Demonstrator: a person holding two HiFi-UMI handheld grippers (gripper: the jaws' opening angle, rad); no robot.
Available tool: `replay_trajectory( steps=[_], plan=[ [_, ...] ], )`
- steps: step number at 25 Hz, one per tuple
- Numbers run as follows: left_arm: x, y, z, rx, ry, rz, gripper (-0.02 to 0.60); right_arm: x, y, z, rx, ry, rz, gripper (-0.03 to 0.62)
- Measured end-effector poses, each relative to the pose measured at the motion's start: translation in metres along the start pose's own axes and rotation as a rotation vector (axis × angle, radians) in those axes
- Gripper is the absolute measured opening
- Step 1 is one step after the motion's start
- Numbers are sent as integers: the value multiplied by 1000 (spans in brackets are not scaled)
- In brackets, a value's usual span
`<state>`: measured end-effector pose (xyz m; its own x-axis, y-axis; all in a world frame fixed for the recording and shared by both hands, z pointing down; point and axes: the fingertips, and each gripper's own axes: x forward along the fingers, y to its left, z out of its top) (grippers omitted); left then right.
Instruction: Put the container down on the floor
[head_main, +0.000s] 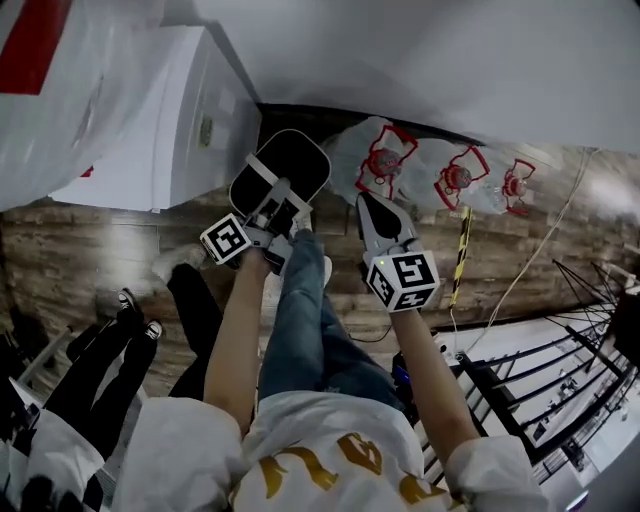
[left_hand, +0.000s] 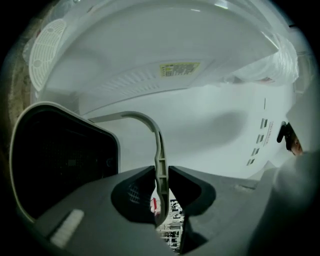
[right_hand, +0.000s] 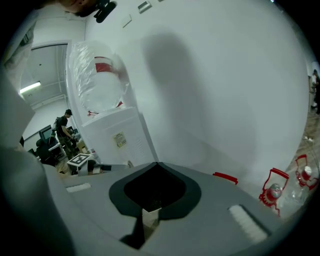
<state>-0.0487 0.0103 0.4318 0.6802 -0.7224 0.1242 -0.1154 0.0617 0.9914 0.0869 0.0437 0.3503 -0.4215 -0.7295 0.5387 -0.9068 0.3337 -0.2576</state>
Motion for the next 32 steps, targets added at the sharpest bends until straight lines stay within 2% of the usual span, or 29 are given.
replay_trajectory(
  steps=[4, 6, 11, 16, 22, 32],
  plan=[
    [8, 34, 0, 42, 46, 29, 82, 17, -5, -16, 12, 34, -4, 23],
    [15, 43, 1, 21, 40, 33, 81, 23, -7, -24, 15, 49, -3, 23],
    [29, 78, 11, 41, 29, 67, 81, 43, -14, -42, 32, 82, 4, 23],
    [40, 107, 5, 46, 61, 94, 81, 61, -12, -64, 34, 120, 26, 23],
    [43, 150, 9, 38, 48, 142, 83, 83, -16, -86, 53, 129, 30, 23],
    [60, 216, 7, 35, 77, 207, 83, 98, -29, -123, 90, 166, 30, 23]
  ],
)
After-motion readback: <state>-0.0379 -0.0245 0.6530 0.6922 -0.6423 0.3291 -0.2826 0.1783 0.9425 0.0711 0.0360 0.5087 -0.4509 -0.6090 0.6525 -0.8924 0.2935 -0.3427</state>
